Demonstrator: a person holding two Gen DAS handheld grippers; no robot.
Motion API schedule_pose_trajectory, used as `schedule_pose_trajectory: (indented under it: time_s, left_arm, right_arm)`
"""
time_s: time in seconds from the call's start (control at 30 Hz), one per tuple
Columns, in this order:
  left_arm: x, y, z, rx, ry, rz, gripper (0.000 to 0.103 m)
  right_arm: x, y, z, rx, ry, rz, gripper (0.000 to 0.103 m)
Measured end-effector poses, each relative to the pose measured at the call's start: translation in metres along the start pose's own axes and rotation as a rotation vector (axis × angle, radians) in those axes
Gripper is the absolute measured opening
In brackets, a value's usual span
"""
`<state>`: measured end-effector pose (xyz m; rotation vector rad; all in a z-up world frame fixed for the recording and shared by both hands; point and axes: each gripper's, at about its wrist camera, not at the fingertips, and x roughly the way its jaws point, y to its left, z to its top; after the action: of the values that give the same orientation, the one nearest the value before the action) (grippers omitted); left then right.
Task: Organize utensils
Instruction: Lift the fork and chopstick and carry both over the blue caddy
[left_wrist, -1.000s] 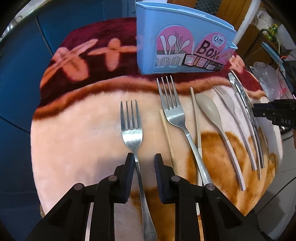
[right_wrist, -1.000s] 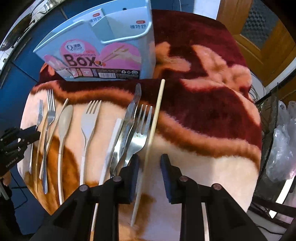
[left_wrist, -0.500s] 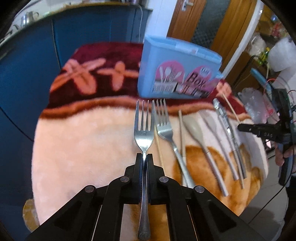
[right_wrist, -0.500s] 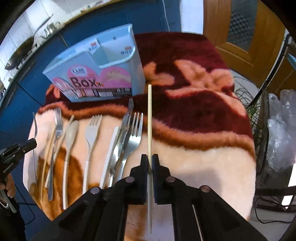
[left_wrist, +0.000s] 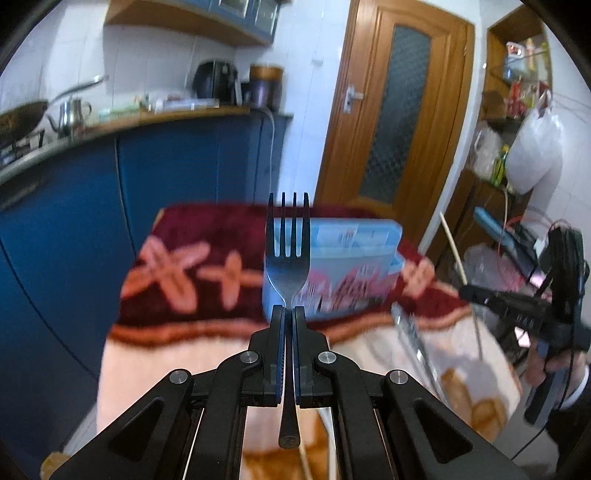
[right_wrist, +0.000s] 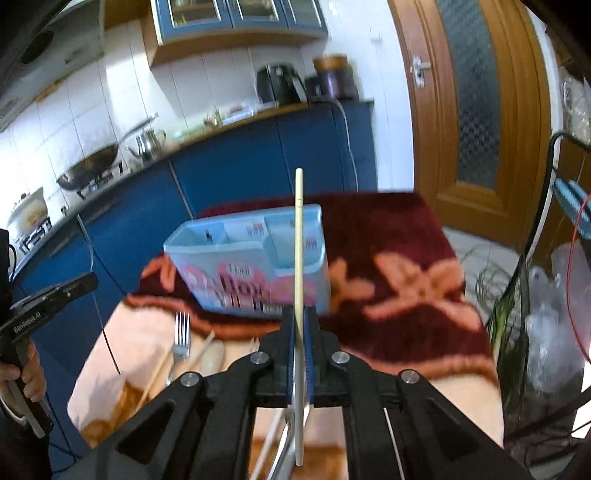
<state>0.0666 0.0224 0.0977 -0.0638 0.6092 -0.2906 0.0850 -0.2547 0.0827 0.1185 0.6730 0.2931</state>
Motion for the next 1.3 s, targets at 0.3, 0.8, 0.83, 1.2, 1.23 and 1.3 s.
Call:
schedule_pose_trajectory:
  time_s: [0.3,0.8,0.83,1.2,1.23,1.3]
  left_arm:
    - [0.013,-0.008,0.051,0.004,-0.136,0.024,0.003]
    - [0.062,-0.004,0.094,-0.066,-0.280,0.028,0.003]
    - [0.063,-0.004,0.093,-0.069,-0.283,0.028,0.003]
    - [0.093,-0.009,0.079,-0.038,-0.304,0.058,0.003]
    - [0.097,-0.009,0.076,-0.036,-0.301,0.056,0.003]
    - [0.103,-0.008,0.070,-0.034,-0.294,0.054,0.003]
  right_arm:
    - [0.003,0.005,0.013,-0.024,-0.156,0.044,0.007]
    - [0.033,-0.002,0.043,-0.036,-0.291,0.081,0.007]
    - [0.037,-0.003,0.046,-0.028,-0.299,0.083,0.007]
    - [0.082,0.004,0.066,-0.038,-0.393,0.073,0.007]
    - [0.087,0.005,0.065,-0.047,-0.400,0.063,0.007]
    - [0.093,0.007,0.064,-0.068,-0.411,0.042,0.007]
